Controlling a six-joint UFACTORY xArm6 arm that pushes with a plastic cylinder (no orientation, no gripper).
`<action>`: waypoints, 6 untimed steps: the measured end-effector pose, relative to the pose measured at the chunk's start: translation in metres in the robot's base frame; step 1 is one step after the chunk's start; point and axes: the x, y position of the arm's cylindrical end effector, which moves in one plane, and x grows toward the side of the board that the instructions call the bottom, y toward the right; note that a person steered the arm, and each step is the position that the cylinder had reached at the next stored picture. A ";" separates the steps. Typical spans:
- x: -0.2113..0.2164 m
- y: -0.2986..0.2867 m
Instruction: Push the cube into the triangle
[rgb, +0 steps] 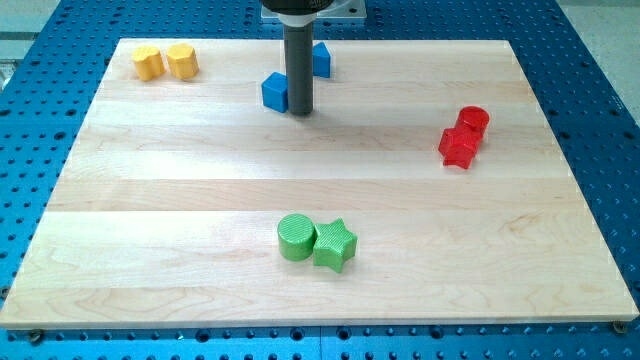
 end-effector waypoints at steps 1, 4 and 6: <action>0.021 -0.023; -0.039 -0.068; -0.067 0.001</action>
